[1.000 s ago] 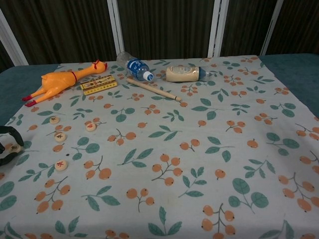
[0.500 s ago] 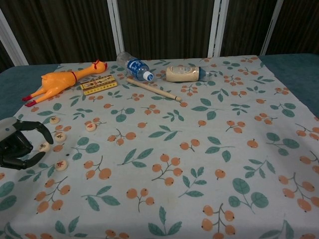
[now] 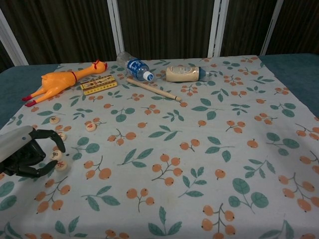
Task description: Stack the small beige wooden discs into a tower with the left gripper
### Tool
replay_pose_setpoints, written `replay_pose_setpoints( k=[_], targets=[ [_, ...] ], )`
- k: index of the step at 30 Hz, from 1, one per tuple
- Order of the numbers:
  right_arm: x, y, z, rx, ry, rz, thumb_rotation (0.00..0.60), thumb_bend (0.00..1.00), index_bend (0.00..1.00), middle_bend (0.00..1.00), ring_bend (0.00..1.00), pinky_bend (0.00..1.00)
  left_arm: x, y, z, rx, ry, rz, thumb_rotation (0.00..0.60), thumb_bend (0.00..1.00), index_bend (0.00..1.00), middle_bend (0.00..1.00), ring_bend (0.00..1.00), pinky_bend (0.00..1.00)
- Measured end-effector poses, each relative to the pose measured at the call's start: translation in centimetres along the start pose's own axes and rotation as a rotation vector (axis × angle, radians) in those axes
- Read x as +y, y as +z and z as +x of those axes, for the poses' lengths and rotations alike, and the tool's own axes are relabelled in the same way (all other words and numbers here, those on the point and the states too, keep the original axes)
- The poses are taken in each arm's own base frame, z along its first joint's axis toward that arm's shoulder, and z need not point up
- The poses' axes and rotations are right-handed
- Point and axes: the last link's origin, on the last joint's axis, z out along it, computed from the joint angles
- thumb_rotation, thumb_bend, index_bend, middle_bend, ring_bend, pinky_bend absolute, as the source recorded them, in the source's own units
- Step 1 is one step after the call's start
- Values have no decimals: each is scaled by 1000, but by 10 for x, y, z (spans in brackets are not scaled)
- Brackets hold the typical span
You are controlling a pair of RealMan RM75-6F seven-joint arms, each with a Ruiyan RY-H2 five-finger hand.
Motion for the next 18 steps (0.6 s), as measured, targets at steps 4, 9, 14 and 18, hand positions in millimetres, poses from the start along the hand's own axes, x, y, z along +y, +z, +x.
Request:
replay_pose_setpoints(
  k=[4,9,14,18],
  targets=[
    [-1,1,-2,-11,-6,5,600,178,0,0,0,26,-6,0,-2,9,37,7,600,430,487,1000,1000,1000],
    [-1,1,-1,-6,-2,1,600,177,0,0,0,26,-8,-1,-5,-8,49,5,600,431,472,1000,1000,1000],
    [-1,0,-1,-5,-2,2,600,177,0,0,0,26,-9,-2,-6,-23,55,3,600,431,461,1000,1000,1000],
    [-1,0,-1,-3,-2,2,600,177,0,0,0,26,-9,-3,-6,-25,54,3,600,432,446,1000,1000,1000]
  ],
)
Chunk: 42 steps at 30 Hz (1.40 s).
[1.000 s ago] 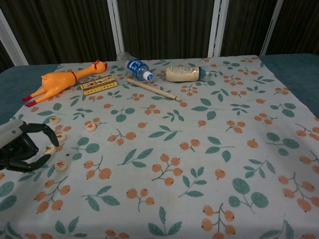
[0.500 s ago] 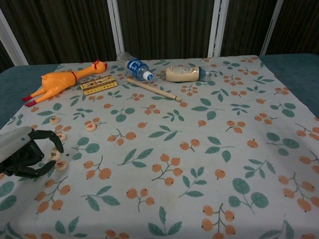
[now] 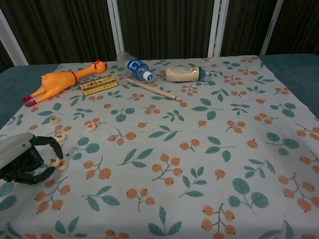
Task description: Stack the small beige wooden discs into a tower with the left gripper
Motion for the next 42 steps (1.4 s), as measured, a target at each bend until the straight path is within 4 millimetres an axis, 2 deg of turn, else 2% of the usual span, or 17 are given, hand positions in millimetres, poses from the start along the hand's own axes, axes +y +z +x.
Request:
replay_pose_setpoints(
  k=[11,21,30,34,42],
  targets=[
    [0,-1,0,-1,0,-1,600,177,0,0,0,26,3,1,-1,0,2,-8,600,431,440,1000,1000,1000],
    [1,-1,1,1,2,-5,600,177,0,0,0,26,1,3,-2,-6,6,-10,600,433,389,1000,1000,1000],
    [1,-1,1,3,3,-9,600,178,0,0,0,26,5,0,4,9,-7,-34,600,432,379,1000,1000,1000],
    [1,-1,1,0,3,-10,600,178,0,0,0,26,0,0,9,15,-1,-20,600,432,379,1000,1000,1000],
    [2,-2,2,7,6,-13,600,177,0,0,0,26,-22,-13,15,-4,28,41,600,424,373,1000,1000,1000]
  ],
)
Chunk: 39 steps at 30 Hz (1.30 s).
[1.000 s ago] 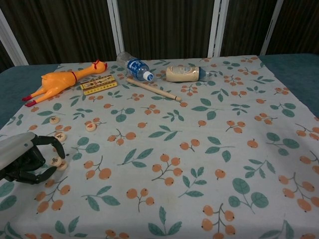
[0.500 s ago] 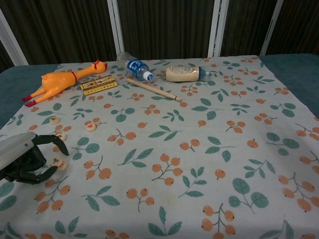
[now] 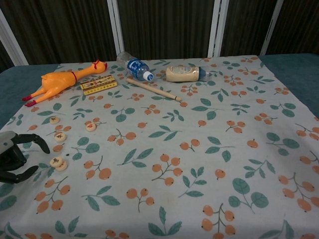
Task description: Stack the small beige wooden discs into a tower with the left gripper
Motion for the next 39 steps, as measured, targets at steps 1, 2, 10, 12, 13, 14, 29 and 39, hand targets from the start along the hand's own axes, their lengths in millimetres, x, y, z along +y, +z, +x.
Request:
replay_pose_setpoints(
  k=[1,2,10,12,13,14,29,39],
  targets=[
    [0,0,0,3,0,-1,600,178,0,0,0,26,-2,-2,-1,-7,0,5,600,425,373,1000,1000,1000],
    [0,0,1,5,1,-2,600,177,0,0,0,26,-3,-4,-2,-18,-2,8,600,424,373,1000,1000,1000],
    [0,-2,1,8,3,2,600,177,0,0,0,26,-2,-9,-9,-46,1,-7,600,424,373,1000,1000,1000],
    [0,-2,1,8,4,1,600,177,0,0,0,26,0,-9,-9,-42,0,-14,600,425,373,1000,1000,1000],
    [0,-2,1,8,4,1,600,177,0,0,0,26,1,-9,-9,-41,0,-17,600,425,373,1000,1000,1000],
    [0,-2,1,8,4,1,600,178,0,0,0,26,2,-8,-9,-41,0,-19,600,424,373,1000,1000,1000],
    [0,-1,1,5,3,0,600,177,0,0,0,26,6,-11,-8,-40,0,-33,600,424,373,1000,1000,1000],
    [1,-1,1,6,6,-4,600,177,0,0,0,26,3,-7,4,10,-5,-25,600,422,373,1000,1000,1000]
  ],
)
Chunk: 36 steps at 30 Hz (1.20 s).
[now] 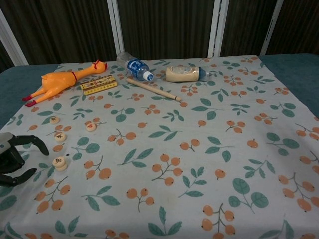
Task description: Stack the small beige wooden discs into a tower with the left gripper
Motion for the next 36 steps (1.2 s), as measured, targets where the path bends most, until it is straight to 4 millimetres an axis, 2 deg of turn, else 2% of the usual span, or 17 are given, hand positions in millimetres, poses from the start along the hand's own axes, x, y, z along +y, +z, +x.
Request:
replay_pose_setpoints(
  k=[4,10,17,26,36],
  targets=[
    [1,0,1,0,2,-1,600,177,0,0,0,26,-7,12,15,56,-25,32,600,420,373,1000,1000,1000],
    [0,0,0,0,0,-2,600,178,0,0,0,26,-20,41,34,126,-45,112,600,419,373,1000,1000,1000],
    [1,1,-1,-2,-3,-10,600,178,0,0,0,26,-21,65,25,95,-39,133,600,409,373,1000,1000,1000],
    [0,1,-1,0,-3,-11,600,177,0,0,0,26,-9,78,8,77,-40,115,600,406,373,1000,1000,1000],
    [2,0,1,7,3,-15,600,177,0,0,0,26,-6,91,-2,57,-31,136,600,406,381,1000,1000,1000]
  ],
)
